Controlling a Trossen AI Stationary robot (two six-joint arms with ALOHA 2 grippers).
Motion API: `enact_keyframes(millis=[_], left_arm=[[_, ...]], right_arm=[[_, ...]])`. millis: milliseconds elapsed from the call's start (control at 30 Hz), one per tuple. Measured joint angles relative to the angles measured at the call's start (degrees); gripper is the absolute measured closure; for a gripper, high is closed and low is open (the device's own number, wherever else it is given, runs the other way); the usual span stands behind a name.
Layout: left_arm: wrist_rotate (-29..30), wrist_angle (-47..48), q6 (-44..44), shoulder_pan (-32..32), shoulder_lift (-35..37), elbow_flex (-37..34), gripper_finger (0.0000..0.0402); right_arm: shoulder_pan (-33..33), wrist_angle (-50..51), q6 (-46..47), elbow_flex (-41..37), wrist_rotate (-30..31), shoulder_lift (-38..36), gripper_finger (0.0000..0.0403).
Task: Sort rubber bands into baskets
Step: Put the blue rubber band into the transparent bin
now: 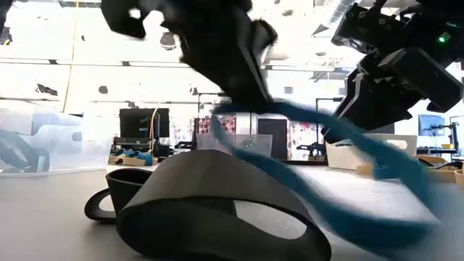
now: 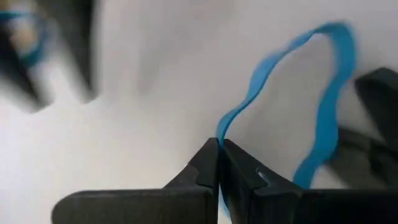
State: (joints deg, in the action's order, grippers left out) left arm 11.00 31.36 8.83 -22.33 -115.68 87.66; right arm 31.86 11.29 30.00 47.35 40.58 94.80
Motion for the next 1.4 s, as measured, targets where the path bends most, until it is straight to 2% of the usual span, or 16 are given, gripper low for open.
enact_keyframes(millis=[333,667,800,1033,1400], left_arm=[[16.5,30.7,-13.3,0.0,15.4,0.0,0.0401],[23.8,59.3,-34.4,0.3,27.5,-0.1,0.0402],[23.8,58.7,-36.9,0.3,33.2,-2.7,0.0401],[25.9,58.7,-43.0,2.3,38.4,-7.2,0.0401],[21.6,58.6,-51.0,9.1,43.8,-21.3,0.0401]], right_arm=[[0.0,-0.3,0.0,0.0,0.0,0.0,0.0202],[0.0,-0.4,0.0,0.0,0.0,0.0,0.0202],[0.0,-0.6,0.0,0.0,0.0,0.0,0.0202],[0.0,-1.0,0.0,0.0,0.0,0.0,0.0202],[0.0,-1.2,0.0,0.0,0.0,0.0,0.0202]])
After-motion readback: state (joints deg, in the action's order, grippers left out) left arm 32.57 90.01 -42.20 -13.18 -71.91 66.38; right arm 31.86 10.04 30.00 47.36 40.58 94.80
